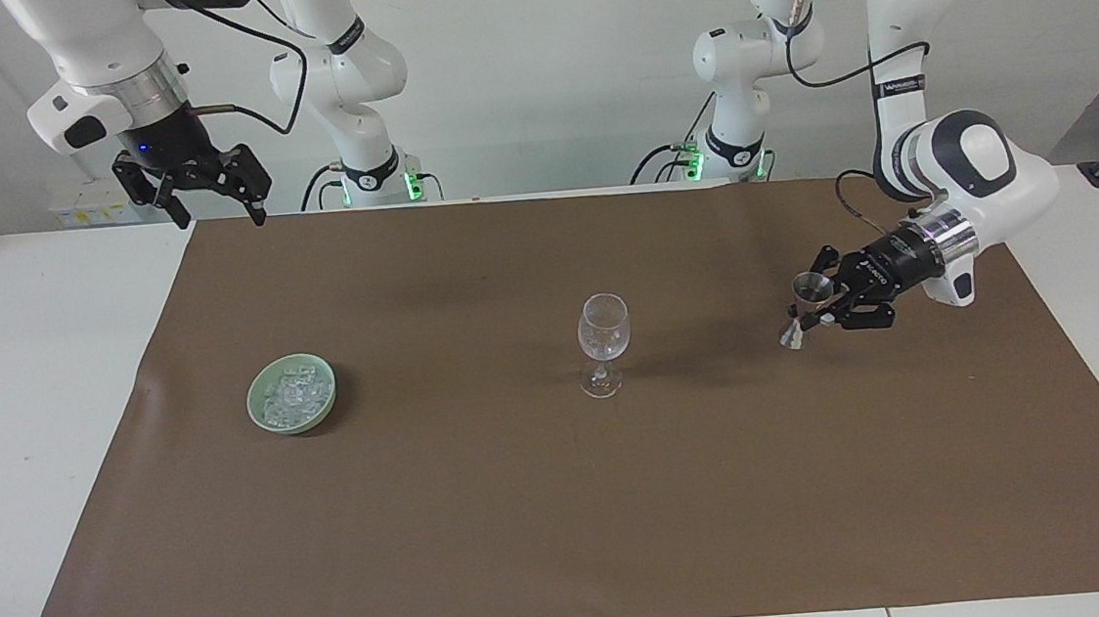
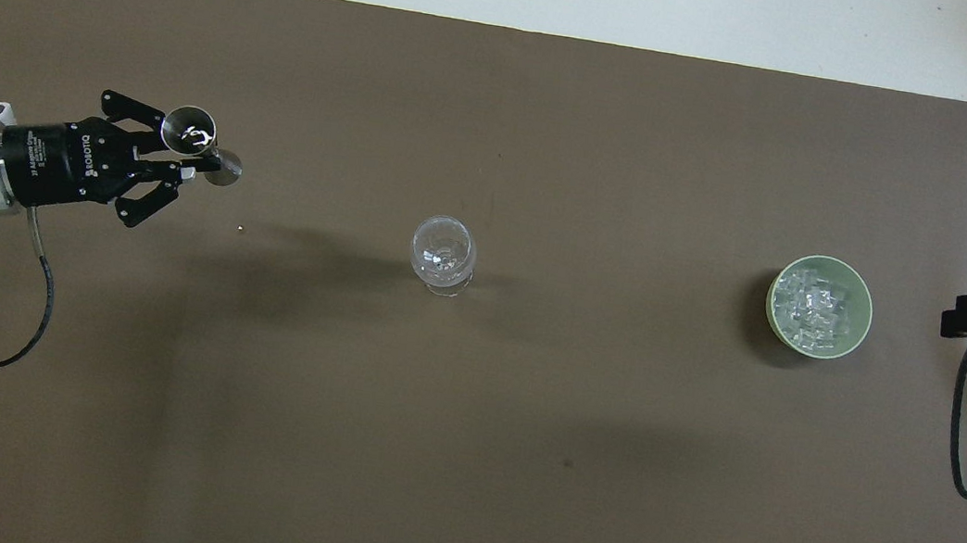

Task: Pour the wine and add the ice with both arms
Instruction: 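Lift the jigger with the left gripper and carry it toward the glass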

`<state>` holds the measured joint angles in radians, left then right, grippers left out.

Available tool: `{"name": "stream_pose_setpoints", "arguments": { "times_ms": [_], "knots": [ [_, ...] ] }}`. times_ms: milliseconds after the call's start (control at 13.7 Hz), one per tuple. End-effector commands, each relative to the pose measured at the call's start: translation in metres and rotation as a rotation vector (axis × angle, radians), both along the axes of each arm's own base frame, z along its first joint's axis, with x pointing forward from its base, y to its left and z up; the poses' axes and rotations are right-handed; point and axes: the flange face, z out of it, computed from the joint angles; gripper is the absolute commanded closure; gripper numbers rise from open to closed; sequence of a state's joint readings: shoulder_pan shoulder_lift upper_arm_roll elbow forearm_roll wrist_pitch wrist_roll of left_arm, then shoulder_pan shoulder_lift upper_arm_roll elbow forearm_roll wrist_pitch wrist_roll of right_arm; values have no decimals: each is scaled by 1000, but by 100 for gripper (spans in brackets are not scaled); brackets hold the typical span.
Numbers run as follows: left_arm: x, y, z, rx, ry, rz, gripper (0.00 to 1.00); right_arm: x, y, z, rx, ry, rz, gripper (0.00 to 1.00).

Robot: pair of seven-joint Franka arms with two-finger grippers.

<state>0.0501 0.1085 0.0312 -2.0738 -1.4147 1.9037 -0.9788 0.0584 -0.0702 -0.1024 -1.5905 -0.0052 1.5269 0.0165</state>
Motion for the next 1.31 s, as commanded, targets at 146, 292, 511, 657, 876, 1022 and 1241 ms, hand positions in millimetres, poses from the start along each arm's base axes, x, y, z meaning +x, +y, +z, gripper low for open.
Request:
{"name": "stream_pose_setpoints", "arguments": {
  "times_ms": [146, 292, 511, 657, 876, 1022, 1241],
  "knots": [
    [-24, -43, 24, 36, 24, 13, 100, -6, -1, 1, 0, 8, 21, 0],
    [-28, -69, 29, 64, 29, 21, 100, -6, -1, 1, 0, 8, 21, 0],
    [-31, -99, 31, 103, 18, 23, 100, -6, -1, 1, -1, 8, 21, 0],
    [-35, -114, 31, 118, 11, 13, 100, -6, -1, 1, 0, 8, 21, 0],
    [-41, -146, 30, 160, -18, 3, 100, -6, -1, 1, -1, 8, 22, 0],
    [-45, -160, 30, 188, -48, -2, 100, -6, -1, 1, -1, 8, 21, 0],
    [-49, -169, 30, 206, -97, -40, 100, -6, -1, 1, -1, 8, 22, 0]
  ]
}}
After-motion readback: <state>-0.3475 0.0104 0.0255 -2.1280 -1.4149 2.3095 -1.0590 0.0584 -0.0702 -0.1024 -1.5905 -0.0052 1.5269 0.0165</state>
